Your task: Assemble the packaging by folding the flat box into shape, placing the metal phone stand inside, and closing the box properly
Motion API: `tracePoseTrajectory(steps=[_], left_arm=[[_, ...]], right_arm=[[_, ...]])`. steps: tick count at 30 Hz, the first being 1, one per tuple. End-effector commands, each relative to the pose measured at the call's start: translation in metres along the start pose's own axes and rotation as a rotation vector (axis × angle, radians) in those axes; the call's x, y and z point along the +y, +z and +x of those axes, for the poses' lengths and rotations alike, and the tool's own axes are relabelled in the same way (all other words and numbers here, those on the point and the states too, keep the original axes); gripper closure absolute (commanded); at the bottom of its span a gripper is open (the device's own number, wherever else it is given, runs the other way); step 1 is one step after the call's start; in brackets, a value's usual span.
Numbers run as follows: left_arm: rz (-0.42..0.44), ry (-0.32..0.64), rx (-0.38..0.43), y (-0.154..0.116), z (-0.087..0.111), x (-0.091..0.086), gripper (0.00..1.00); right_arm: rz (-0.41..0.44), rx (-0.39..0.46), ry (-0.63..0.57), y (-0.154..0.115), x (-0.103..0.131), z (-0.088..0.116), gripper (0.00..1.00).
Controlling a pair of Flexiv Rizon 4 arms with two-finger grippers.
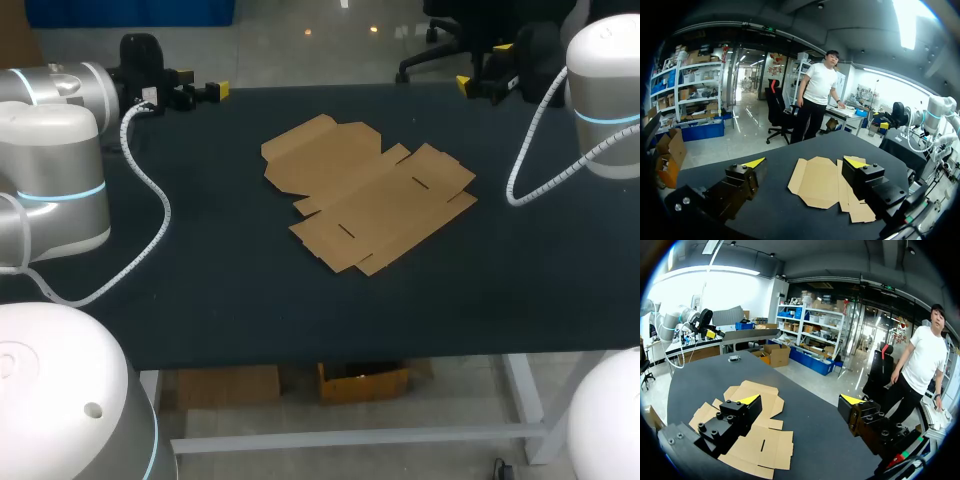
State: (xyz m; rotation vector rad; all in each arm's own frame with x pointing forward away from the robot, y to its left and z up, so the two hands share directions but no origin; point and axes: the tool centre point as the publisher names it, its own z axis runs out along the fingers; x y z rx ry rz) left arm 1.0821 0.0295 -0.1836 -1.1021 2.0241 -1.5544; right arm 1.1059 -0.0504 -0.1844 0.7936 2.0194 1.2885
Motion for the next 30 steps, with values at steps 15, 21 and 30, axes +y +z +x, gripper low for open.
tracePoseTrajectory(steps=[15,21,30], left_arm=[[-0.012,-0.002,-0.003,-0.001,0.002,-0.004,0.0],[-0.047,-0.006,-0.031,-0.006,0.01,-0.014,0.0],[-0.139,-0.024,-0.03,-0.011,0.028,-0.024,0.0]], right_arm=[[-0.003,-0.002,0.0,-0.001,0.0,0.001,0.0],[0.028,0.015,0.022,-0.006,-0.003,-0.004,0.0],[0.109,0.036,0.111,-0.026,-0.009,-0.016,0.0]])
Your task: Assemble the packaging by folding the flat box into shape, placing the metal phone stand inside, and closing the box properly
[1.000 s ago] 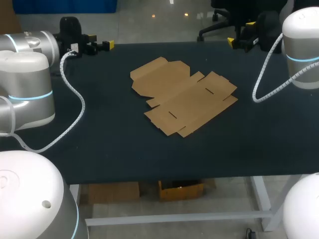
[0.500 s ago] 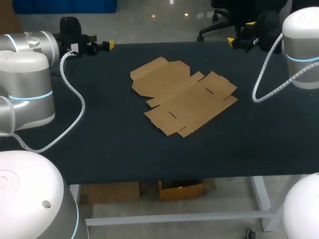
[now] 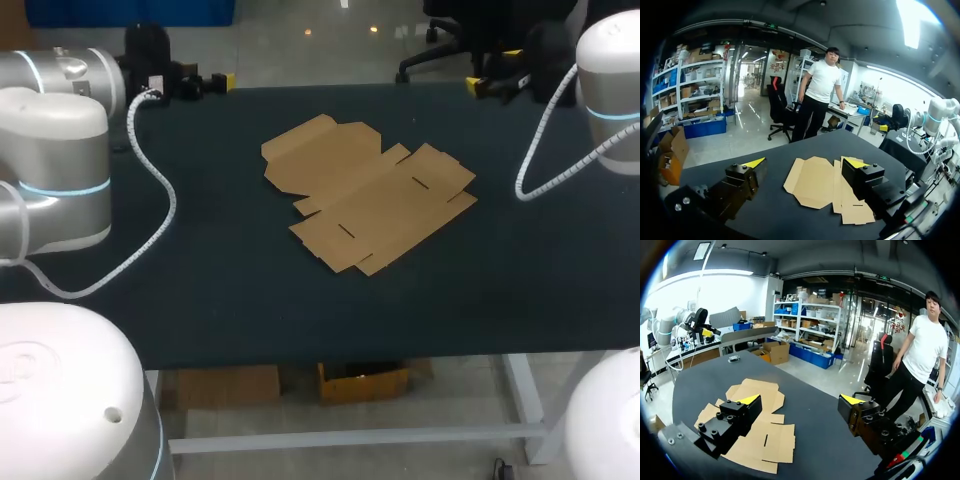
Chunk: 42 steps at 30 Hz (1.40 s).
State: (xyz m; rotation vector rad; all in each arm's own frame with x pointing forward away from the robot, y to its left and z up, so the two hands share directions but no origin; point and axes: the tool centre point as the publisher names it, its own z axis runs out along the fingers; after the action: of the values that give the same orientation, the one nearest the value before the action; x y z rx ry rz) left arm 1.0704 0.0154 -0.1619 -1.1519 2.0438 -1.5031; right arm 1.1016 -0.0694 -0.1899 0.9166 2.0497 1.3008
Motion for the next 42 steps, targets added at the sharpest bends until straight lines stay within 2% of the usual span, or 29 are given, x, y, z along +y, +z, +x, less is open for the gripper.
tracePoseTrajectory(steps=[1,12,17,29,36,42], left_arm=[[-0.111,-0.003,-0.008,-0.005,0.009,-0.007,0.0],[-0.268,-0.053,-0.007,-0.01,0.029,0.0,0.0],[-0.338,-0.089,-0.019,-0.013,0.038,0.008,0.0],[-0.477,-0.174,-0.038,-0.015,0.059,0.024,0.0],[-0.534,-0.217,-0.046,-0.018,0.065,0.029,0.0],[-0.534,-0.217,-0.046,-0.018,0.065,0.029,0.0]], right_arm=[[0.072,0.031,0.039,-0.017,0.002,-0.007,0.0],[0.239,0.084,0.098,-0.033,-0.005,-0.006,0.0],[0.31,0.08,0.112,-0.041,-0.008,-0.004,0.0],[0.463,0.116,0.232,-0.055,-0.036,-0.001,0.0],[0.505,0.11,0.268,-0.065,-0.046,-0.002,0.0],[0.508,0.102,0.267,-0.068,-0.047,-0.002,0.0]])
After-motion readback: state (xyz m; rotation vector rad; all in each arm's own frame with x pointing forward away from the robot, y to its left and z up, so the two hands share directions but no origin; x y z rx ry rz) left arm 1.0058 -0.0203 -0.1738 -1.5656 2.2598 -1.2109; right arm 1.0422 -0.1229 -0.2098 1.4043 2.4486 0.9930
